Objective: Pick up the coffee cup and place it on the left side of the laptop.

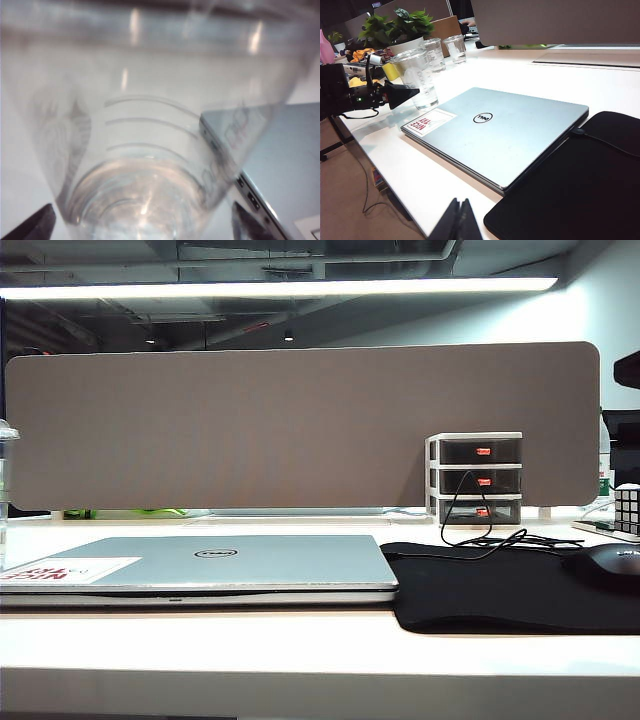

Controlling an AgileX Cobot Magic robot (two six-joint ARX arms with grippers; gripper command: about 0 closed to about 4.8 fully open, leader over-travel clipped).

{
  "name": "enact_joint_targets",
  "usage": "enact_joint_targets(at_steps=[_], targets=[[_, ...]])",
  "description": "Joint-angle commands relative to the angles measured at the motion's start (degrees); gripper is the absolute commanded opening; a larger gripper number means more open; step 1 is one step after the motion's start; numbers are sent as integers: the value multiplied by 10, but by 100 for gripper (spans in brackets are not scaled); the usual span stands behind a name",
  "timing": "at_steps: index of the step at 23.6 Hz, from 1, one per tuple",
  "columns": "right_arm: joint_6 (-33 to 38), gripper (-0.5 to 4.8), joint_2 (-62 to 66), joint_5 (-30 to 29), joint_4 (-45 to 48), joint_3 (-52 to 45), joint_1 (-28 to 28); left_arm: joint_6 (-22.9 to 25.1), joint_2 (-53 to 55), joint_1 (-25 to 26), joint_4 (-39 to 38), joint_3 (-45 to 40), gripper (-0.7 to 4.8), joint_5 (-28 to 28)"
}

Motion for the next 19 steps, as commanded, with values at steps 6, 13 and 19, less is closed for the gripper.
enact_joint_targets(at_steps=[6,13,19], targets=[[0,-1,-1,-3,9,-3,0,-67,-66,2,77,-86,356,-33],[0,-1,-1,-2,9,-3,0,-130,-216,2,76,-152,-5,-44],[0,-1,-1,3,9,-3,0,-172,-358,-1,40,-213,-5,-57]])
